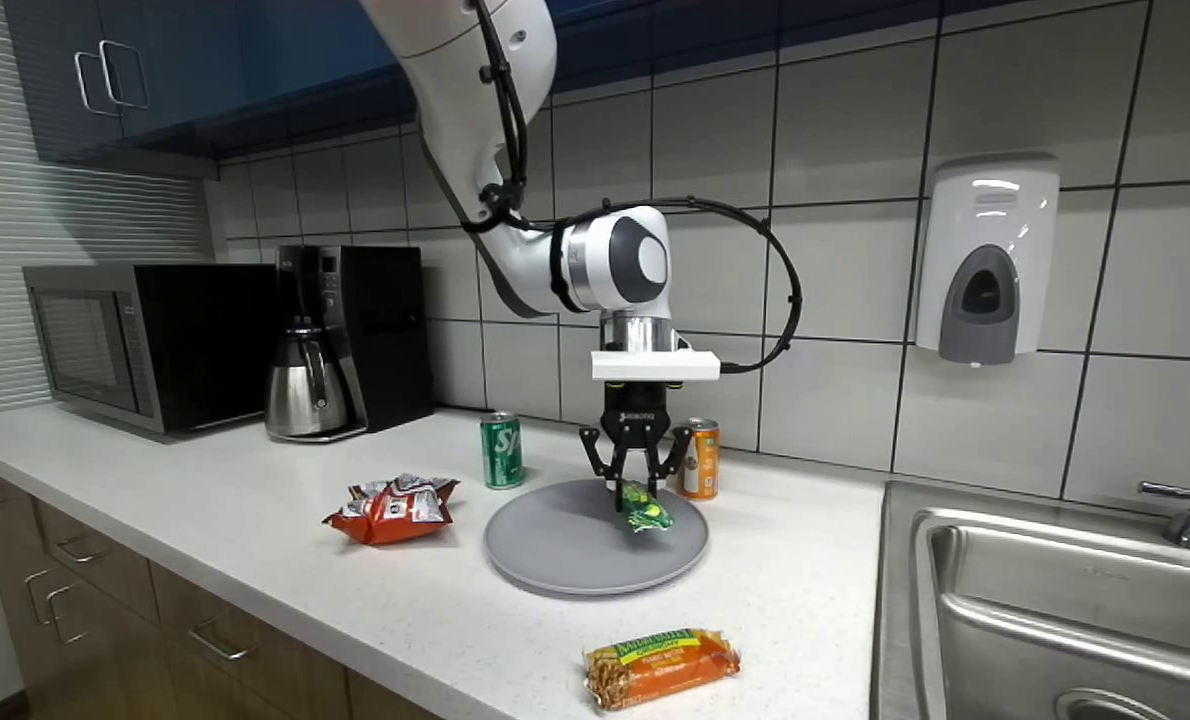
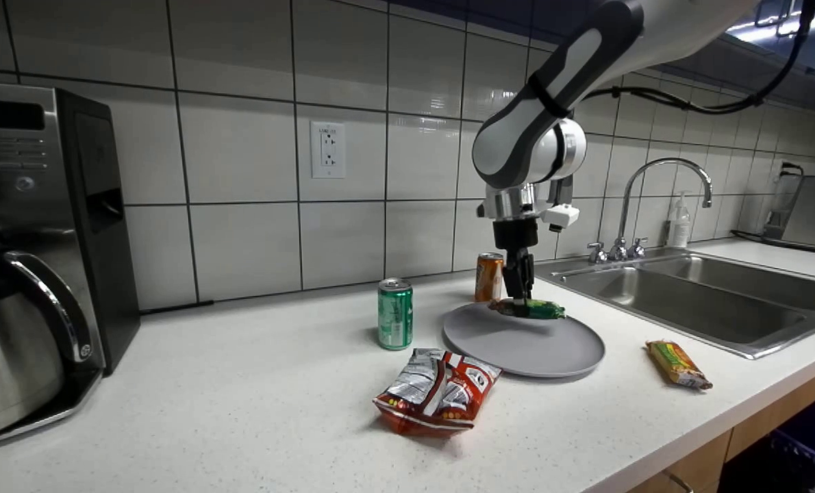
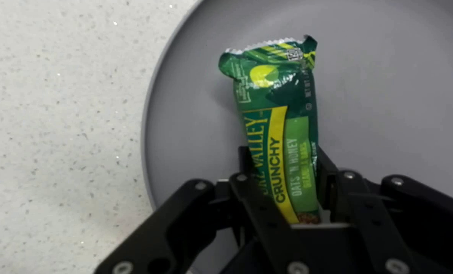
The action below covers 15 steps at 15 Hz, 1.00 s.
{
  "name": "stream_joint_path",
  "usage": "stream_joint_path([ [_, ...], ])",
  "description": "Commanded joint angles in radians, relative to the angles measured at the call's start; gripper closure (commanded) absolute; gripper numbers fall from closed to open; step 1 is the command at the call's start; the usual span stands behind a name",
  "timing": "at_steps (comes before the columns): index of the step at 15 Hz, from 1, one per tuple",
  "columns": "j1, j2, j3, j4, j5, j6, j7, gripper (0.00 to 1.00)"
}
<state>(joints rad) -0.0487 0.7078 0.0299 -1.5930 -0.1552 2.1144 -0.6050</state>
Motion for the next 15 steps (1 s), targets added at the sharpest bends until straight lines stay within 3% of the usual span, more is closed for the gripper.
stream_joint_path([
  [1,0.003,-0.012,0.014,-0.017,-0.012,0.006,0.031,0.86],
  [2,0.004,-0.01,0.014,-0.015,-0.012,0.005,0.033,0.86],
  [3,0.006,-0.009,0.014,-0.014,-0.013,0.005,0.033,0.57],
  [4,0.005,-0.01,0.015,-0.014,-0.013,0.006,0.034,0.35],
  [6,0.003,-0.015,0.015,-0.017,-0.013,0.01,0.034,0.31],
  [10,0.001,-0.027,0.013,-0.028,-0.014,0.015,0.035,0.02],
  [15,-0.002,-0.045,0.008,-0.047,0.001,0.016,0.092,0.0],
])
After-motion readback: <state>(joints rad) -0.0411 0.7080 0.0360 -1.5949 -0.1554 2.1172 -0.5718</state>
